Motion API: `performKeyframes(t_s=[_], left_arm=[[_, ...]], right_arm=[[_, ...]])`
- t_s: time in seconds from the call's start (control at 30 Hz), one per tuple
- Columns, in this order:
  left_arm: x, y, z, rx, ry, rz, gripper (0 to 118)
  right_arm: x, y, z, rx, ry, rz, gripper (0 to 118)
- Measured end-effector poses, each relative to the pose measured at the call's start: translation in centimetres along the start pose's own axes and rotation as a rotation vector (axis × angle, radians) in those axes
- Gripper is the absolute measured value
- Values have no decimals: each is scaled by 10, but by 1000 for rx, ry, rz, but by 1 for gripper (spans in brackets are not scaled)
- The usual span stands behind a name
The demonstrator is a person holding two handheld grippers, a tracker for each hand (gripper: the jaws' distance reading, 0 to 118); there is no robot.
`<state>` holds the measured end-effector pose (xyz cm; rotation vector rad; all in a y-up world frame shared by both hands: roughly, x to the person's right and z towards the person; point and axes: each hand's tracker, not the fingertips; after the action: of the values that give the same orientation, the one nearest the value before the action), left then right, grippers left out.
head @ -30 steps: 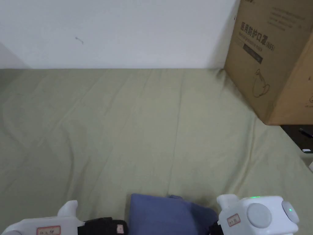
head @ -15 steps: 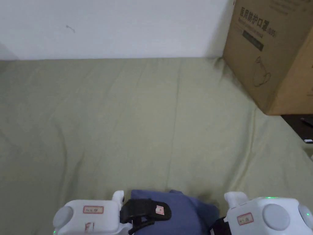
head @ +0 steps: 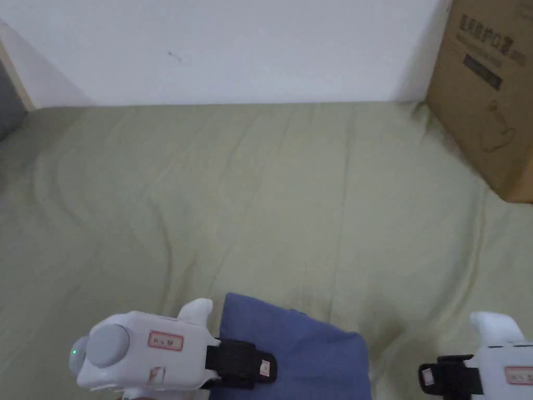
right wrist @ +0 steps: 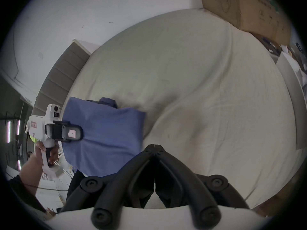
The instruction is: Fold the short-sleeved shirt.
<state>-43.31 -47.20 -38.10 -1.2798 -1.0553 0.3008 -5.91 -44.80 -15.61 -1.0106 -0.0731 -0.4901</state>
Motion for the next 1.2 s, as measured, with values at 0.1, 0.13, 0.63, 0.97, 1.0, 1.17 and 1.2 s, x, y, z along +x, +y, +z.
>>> performKeyframes(t_s=[0.1, 0.13, 0.63, 0.97, 1.0, 1.17, 1.2], left_arm=[[-30, 5, 73, 37, 116, -7, 25], [-43, 6, 96, 51, 157, -3, 25], [-220, 34, 292, 7, 859, 71, 29], [-206, 29, 283, 136, 1349, -86, 114], [-192, 27, 285, 197, 1307, -107, 114], [-98, 1, 260, 421, 893, -119, 107], [-74, -8, 249, 464, 840, -154, 98]], right_arm=[[-27, 2, 8, 20, -15, 79, 0], [-38, 2, 9, 19, -16, 97, 0], [-145, 33, -4, -140, -21, 307, 0], [-143, 29, -8, -136, -24, 297, 0], [-141, 28, -4, -115, -35, 305, 0], [-131, 20, 36, 158, -72, 354, 0], [-130, 16, 47, 228, -83, 365, 0]])
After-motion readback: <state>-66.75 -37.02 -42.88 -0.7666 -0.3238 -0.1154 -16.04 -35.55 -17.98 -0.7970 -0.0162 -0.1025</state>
